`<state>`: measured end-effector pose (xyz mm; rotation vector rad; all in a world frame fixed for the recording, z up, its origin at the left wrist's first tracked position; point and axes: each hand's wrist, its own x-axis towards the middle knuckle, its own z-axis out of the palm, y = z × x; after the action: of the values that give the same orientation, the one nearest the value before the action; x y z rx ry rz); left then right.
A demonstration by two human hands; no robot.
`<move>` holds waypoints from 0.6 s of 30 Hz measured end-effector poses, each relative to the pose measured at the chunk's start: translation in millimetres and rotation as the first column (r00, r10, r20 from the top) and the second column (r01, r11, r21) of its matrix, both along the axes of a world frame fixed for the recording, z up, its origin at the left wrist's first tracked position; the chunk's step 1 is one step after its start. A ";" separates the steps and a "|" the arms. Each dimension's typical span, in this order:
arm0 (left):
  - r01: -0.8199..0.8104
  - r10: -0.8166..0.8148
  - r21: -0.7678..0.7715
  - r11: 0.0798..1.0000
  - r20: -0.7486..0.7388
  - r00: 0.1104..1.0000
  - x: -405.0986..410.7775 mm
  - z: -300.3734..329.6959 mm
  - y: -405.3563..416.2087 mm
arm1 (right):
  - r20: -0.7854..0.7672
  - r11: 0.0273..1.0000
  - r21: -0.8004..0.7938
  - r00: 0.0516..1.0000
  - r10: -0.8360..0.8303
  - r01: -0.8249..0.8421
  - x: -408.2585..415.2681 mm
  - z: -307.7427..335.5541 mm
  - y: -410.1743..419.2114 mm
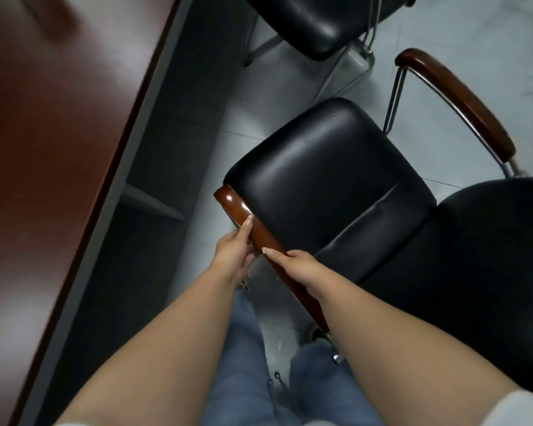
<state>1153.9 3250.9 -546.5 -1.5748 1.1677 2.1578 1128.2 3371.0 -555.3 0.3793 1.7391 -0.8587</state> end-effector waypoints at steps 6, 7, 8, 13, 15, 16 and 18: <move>-0.196 0.196 -0.071 0.978 -0.008 0.981 69.5 -7.6 43.9 | 0.000 0.990 -0.041 0.990 0.138 -0.138 52.0 1.0 34.9; -0.223 0.223 -0.080 0.971 -0.008 0.975 82.3 -7.9 52.0 | -0.006 0.986 -0.042 0.987 0.161 -0.161 60.8 1.1 41.5; -0.245 0.245 -0.089 0.966 -0.001 0.969 93.7 -8.3 59.5 | -0.007 0.983 -0.035 0.984 0.180 -0.180 69.3 0.6 48.3; -0.364 0.367 -0.105 0.925 0.007 0.930 155.0 -10.6 104.0 | 0.001 0.946 -0.011 0.946 0.325 -0.325 115.5 5.2 84.4; -0.405 0.408 -0.099 0.909 0.014 0.913 171.6 -10.0 118.6 | 0.007 0.926 -0.004 0.926 0.377 -0.377 126.6 7.3 94.9; -0.419 0.423 -0.094 0.903 0.027 0.906 180.8 -9.8 126.6 | 0.016 0.914 0.008 0.914 0.405 -0.405 133.1 9.0 100.7; -0.426 0.430 -0.088 0.900 0.040 0.902 191.0 -8.4 137.3 | 0.025 0.901 0.025 0.901 0.432 -0.433 140.2 9.3 109.1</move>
<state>1345.0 3388.2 -555.0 -2.0797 0.9640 2.3223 1268.4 3480.1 -546.0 0.0112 1.7290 -0.5037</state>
